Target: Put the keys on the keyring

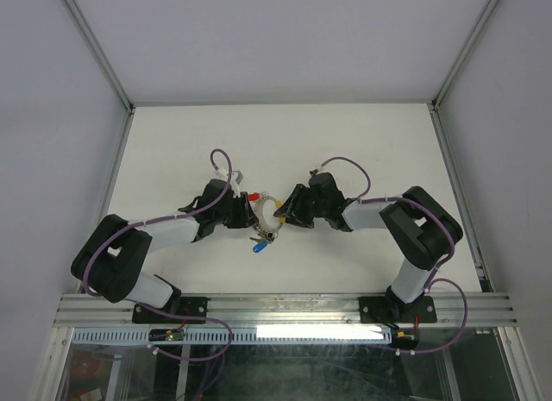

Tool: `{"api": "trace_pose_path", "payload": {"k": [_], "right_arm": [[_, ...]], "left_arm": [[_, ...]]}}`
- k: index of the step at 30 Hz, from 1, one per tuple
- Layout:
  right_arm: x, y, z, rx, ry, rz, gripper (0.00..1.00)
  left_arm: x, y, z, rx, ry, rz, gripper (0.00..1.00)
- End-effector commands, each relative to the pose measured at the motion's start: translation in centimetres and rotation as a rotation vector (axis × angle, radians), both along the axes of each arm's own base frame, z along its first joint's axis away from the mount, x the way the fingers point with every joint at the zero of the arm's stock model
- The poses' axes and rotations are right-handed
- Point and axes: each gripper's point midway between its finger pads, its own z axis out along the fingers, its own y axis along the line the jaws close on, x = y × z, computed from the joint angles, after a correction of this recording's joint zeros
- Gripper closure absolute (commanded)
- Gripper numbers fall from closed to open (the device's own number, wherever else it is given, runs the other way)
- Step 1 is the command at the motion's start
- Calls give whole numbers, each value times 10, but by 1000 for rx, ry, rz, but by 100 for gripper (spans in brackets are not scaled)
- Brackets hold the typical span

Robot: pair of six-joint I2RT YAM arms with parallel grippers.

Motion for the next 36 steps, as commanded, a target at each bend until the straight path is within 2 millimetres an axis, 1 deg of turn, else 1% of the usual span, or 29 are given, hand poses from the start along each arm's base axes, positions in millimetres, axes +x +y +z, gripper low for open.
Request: {"api": "trace_pose_path", "payload": {"k": [1,5,10,11,14,17,20,23,24,27,30,31,34,36], "right_arm": [[2,6,-3,61,14,-16,59],[8,3,6,82,-36,-28,70],[14,0,25,106,-140,-18,100],[16,-1,30,108,-167,-14,100],[19,-7,50,109,-279,22,100],[23,-19,73,111,-394,75,100],[23,-33,102,164,-476,134,100],[14,-45,135,249,-566,220,100],[8,-47,145,271,-598,256,100],[-6,-52,171,291,-679,347,100],[-13,-58,193,291,-732,363,100],[-21,-59,201,295,-785,412,100],[-35,-61,228,333,-868,455,100],[-37,-61,242,342,-921,456,100]], "left_arm": [[-18,4,-22,38,80,-20,66],[-18,4,-19,36,69,-16,66],[-13,3,-8,23,42,-8,66],[-12,3,-6,22,36,-6,67],[-2,1,28,-5,-45,6,66],[9,2,79,-44,-168,29,58],[15,9,135,-74,-309,55,49],[11,15,183,-107,-435,48,44],[9,15,195,-124,-466,36,44],[1,9,222,-175,-535,-20,43],[-6,-2,241,-226,-589,-98,44],[-7,-4,244,-238,-601,-113,44],[-10,-11,250,-272,-623,-153,44],[-12,-15,253,-296,-629,-171,43]]}}
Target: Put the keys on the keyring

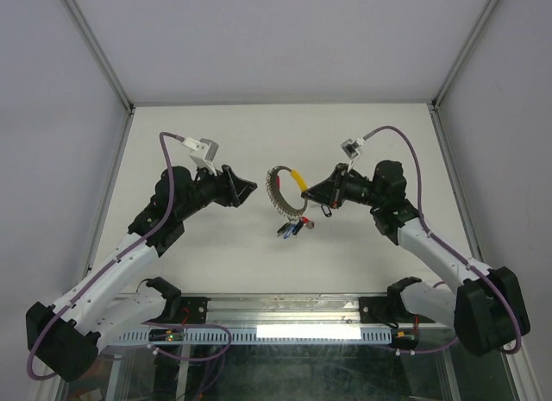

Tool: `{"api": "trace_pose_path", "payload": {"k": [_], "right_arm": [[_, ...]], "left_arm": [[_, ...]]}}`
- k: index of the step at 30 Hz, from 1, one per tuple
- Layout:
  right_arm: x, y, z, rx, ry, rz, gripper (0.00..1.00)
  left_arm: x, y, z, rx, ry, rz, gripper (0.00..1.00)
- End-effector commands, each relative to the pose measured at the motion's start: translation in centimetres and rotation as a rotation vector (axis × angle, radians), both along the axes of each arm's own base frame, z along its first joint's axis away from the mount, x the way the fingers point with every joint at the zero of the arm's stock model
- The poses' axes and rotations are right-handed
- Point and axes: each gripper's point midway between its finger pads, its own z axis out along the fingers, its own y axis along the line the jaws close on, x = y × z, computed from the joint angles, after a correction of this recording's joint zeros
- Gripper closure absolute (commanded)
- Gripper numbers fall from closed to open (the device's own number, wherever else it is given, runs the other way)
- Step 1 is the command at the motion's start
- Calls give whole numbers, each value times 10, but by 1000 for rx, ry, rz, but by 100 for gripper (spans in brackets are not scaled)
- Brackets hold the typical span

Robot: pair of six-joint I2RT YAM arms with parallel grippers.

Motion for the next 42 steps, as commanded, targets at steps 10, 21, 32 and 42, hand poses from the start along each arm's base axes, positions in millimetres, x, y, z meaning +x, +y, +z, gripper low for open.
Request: {"api": "trace_pose_path", "payload": {"k": [10,21,32,42], "right_arm": [[-30,0,106,219,-217,103,100],[-33,-1,138,348,-218,104,100],[-37,-3,142,374,-222,109,100],[-38,-4,137,379,-213,97,100]], "left_arm": [[-37,-39,68,-264,-160,-283,30],[-44,-56,77,-362,-160,-381,30],[-52,-79,108,-481,-220,-463,54],[-53,-74,122,-527,-255,-445,73]]}}
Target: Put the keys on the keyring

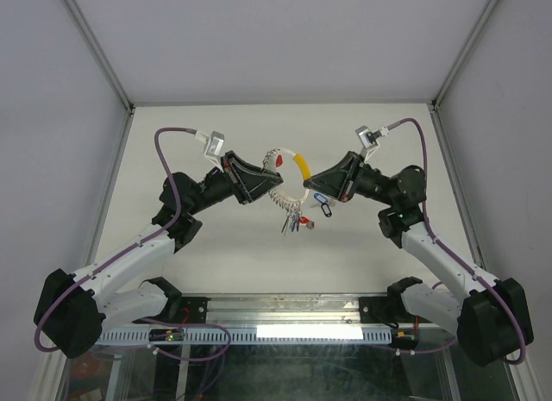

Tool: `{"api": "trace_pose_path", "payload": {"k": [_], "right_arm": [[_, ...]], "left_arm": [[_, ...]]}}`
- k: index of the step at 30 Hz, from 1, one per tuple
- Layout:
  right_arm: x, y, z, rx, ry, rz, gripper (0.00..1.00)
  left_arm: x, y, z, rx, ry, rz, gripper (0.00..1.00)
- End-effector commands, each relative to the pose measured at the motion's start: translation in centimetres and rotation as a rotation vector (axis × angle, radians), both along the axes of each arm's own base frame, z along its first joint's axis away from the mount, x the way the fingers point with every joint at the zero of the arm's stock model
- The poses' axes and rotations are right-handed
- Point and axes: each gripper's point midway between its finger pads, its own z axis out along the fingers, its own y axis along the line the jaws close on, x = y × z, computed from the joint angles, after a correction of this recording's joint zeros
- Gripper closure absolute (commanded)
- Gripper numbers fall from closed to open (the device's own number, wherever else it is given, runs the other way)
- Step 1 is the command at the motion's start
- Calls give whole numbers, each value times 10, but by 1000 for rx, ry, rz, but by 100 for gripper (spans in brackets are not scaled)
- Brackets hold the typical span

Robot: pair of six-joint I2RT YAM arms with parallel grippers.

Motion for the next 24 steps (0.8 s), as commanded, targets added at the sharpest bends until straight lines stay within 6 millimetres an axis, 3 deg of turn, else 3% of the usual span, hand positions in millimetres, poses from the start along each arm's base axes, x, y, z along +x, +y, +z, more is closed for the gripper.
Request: {"api": "trace_pose_path", "payload": {"k": [1,8,10,15,16,17,19,21,24], "right_arm": [[-6,-5,24,58,-88,-19,100],[-6,-7,20,59,-87,-33,100],[-4,-8,18,58,-85,-46,99],[9,-13,8,-10,-88,-158,64],[9,-15,3,-33,-35,-169,64],[25,-23,-3,-86,-69,-285,54],[45,-42,-31,-222,40,-452,48],[61,-67,-46,-312,95,-626,44],[65,-86,-63,-408,136,-724,44]], "left_arm": [[-9,3,35,-83,-81,-10,76],[-7,1,33,-61,-62,-7,98],[-5,0,32,-37,-59,4,100],[9,7,24,108,-30,97,100],[14,10,19,163,-15,128,100],[19,13,23,206,-18,158,100],[29,21,10,335,23,217,100],[39,30,-5,469,65,268,100],[51,43,-29,650,124,316,100]]}}
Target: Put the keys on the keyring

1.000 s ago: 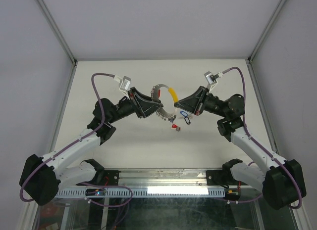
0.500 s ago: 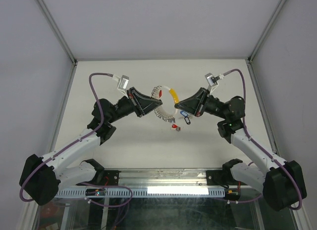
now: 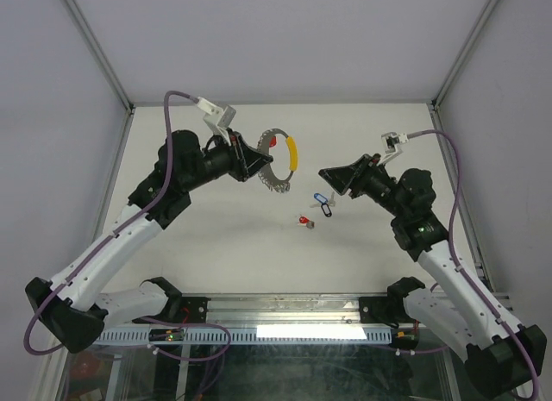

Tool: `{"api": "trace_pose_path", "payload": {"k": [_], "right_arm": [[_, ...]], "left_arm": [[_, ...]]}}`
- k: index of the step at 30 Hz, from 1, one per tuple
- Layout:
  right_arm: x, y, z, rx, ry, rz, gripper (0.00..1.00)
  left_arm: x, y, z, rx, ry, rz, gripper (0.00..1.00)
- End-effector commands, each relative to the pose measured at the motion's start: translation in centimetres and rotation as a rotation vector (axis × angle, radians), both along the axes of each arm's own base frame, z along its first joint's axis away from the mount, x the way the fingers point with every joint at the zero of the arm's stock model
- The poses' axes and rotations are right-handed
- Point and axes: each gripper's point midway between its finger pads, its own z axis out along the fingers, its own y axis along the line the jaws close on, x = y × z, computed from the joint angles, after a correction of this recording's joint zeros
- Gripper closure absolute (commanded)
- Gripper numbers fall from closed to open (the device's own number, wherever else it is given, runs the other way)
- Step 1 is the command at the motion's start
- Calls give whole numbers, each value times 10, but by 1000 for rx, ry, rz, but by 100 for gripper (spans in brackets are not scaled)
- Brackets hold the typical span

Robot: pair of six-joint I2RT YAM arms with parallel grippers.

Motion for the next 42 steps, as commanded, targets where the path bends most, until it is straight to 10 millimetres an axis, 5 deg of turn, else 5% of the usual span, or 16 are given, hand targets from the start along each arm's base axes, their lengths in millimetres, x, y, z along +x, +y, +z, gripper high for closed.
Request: {"api": "trace_pose_path", "payload": {"k": [1,6,10,13,15,18,21,36,42], "right_arm": [[23,-48,-39,-226,108,-294,44],[18,-53,-45,-229,138,-310,43],[16,-55,-48,-229,155,-318,43],[15,-56,-51,-232,159,-318,44],[14,-56,-52,-236,159,-319,44],[13,-59,-57,-256,165,-325,43],[14,-60,-63,-270,174,-331,43],[22,-46,-69,-233,154,-280,42],[-1,-15,-48,-250,18,-24,49]], "left_arm": [[22,34,-50,354,108,151,100],[59,58,-68,550,228,237,100],[88,42,-63,591,280,205,100],[76,5,-76,662,278,117,100],[45,-19,-102,788,272,43,100],[24,4,-150,950,347,58,100],[23,44,-161,1034,330,199,100],[21,38,-87,801,3,182,100],[10,23,-59,644,-169,108,100]]}}
